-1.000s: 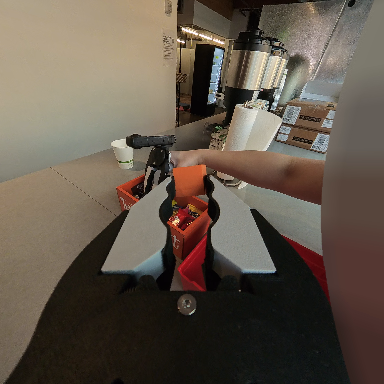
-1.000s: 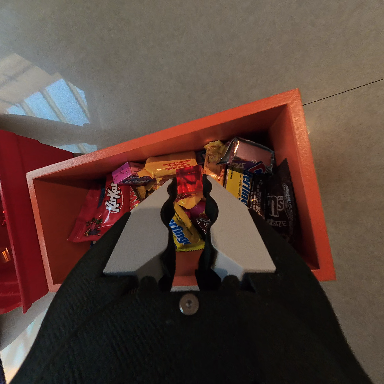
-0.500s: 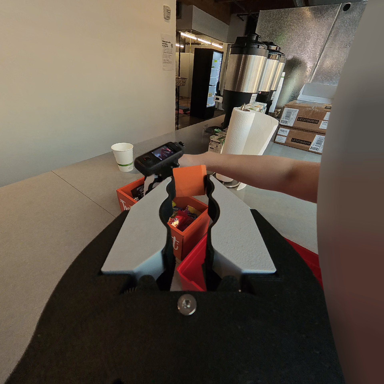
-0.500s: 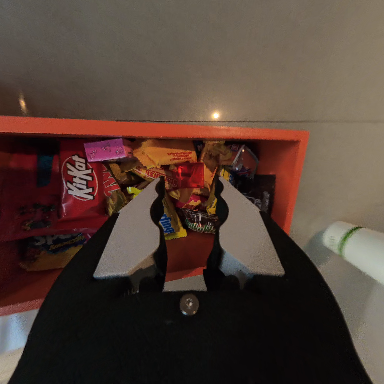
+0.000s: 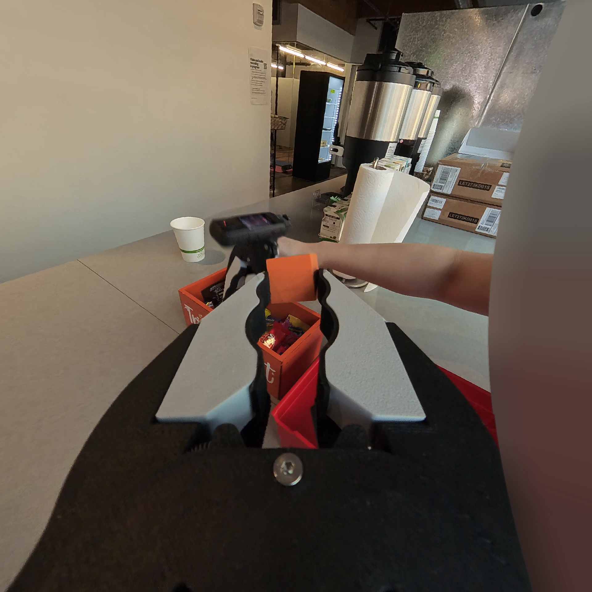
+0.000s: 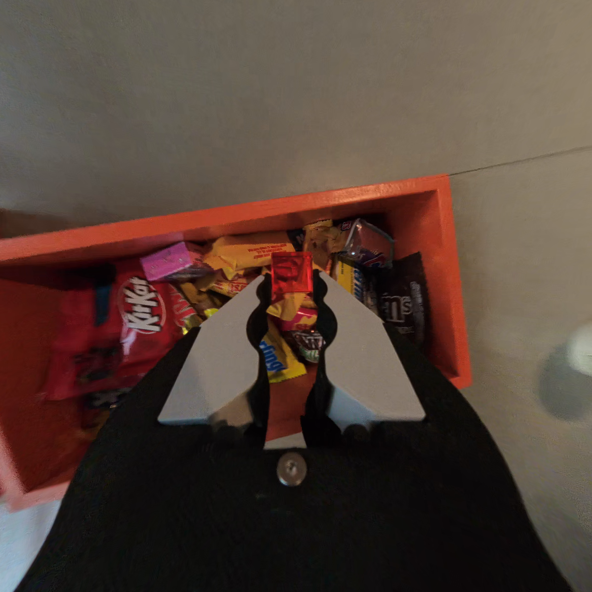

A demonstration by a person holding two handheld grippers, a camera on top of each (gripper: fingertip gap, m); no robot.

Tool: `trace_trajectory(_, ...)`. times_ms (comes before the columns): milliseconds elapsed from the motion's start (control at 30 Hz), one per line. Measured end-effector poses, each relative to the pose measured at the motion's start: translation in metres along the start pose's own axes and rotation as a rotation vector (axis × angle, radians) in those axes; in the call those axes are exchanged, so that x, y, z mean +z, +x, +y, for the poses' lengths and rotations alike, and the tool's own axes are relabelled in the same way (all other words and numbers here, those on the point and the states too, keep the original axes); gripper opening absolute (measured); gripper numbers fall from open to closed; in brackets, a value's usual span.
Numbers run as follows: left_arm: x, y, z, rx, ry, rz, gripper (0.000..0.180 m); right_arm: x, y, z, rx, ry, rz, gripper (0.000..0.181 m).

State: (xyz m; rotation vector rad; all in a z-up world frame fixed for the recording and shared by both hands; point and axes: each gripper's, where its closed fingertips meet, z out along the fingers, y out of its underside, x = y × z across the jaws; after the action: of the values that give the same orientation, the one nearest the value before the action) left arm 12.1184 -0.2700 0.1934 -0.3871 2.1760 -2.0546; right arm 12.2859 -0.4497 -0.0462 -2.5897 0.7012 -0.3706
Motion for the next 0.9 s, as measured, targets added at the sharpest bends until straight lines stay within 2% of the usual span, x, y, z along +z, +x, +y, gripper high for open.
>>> trace_trajectory(67,0.001,0.001,0.000,0.005,-0.002,0.001,0.028,-0.002,-0.002,0.002,0.098,0.033,-0.103,0.024)
trace_trajectory(167,0.002,0.001,0.001,0.006,-0.005,0.004,0.028,0.002,-0.004,0.006,0.139,0.027,-0.159,0.024)
trace_trajectory(467,0.006,0.002,0.004,0.006,-0.021,0.009,0.027,0.013,-0.006,0.014,0.036,-0.028,-0.109,0.024)
trace_trajectory(767,0.007,0.002,0.005,0.005,-0.025,0.008,0.028,0.011,-0.007,0.022,-0.154,-0.298,-0.094,0.024)
trace_trajectory(900,0.006,0.003,0.004,0.006,-0.025,0.009,0.028,0.014,-0.008,0.021,-0.194,-0.328,-0.080,0.023)
